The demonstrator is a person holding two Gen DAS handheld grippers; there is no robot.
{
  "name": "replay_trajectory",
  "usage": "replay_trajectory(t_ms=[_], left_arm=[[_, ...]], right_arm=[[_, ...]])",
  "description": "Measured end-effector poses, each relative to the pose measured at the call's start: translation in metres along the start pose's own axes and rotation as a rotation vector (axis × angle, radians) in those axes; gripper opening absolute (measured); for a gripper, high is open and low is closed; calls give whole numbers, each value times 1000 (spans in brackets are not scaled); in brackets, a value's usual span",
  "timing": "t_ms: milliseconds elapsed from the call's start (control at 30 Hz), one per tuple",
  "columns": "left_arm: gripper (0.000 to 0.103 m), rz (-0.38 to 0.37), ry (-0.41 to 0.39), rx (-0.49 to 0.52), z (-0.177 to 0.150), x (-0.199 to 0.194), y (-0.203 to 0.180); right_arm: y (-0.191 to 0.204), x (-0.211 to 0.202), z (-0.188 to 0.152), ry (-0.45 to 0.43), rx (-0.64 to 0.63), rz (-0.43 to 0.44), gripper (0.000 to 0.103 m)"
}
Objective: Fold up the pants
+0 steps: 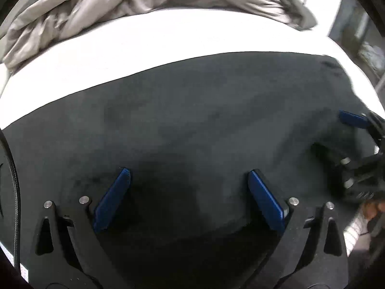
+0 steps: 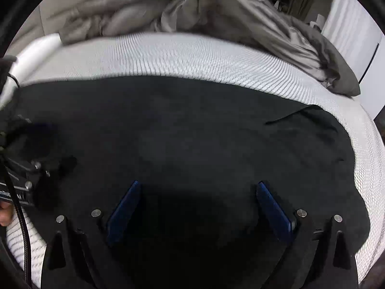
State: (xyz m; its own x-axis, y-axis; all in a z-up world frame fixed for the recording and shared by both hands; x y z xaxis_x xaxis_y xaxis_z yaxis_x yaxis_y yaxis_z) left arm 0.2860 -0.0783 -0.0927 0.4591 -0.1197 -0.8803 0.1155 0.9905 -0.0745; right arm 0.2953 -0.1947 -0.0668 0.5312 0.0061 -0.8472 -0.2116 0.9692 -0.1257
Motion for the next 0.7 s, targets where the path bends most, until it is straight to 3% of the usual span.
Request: replay_trajectory(t_ms=[167,233,267,300,400,467,533,567,600,700], left_arm=[[97,-8,-2,-37,-11,-12,49],[95,41,-23,-55,-16,-23,61],[94,63,-30,-60,-20,-29,63],[92,34,-44,-49,-22,-36,58],[93,-112,-78,31,-26,-53,23],[94,-156,-87,120,-28,-55,-10],[94,-153,-36,205,-34,-41,-35],[94,-137,-19,226,-35,-34,-40],[94,-114,-5,242,-36,-27,-43],[96,-100,17,272,-37,-21,-39]], right_arm=[[-98,-4,-18,-4,151,-303,99],[-128,-14,-30,-3,232,-358,99],[-128,-22,-33,-19,240,-322,99],[-124,-30,-35,-35,223,-288,98],[-73,-54,-22,-128,71,-214,97],[-25,-60,-11,-151,-6,-62,97],[14,-56,-10,-133,-60,86,97],[36,-53,-14,-108,-100,121,97],[52,-50,-19,-92,-151,119,97],[48,-44,-37,-94,-308,-40,96]])
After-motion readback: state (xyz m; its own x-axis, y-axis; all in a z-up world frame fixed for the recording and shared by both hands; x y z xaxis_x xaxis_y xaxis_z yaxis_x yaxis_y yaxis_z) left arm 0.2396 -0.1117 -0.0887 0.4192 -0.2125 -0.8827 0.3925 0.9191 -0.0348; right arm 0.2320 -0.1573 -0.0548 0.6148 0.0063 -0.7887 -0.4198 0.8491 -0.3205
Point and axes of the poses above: each gripper's, at about its wrist camera, not at the fingertips, and x roughly the way its jaws point, y to its left, z to its top, the point moved 5 cm from there along x, roughly the way its jaws point, and after that the axes turned 2 degrees about y, right-handed, at the moved point
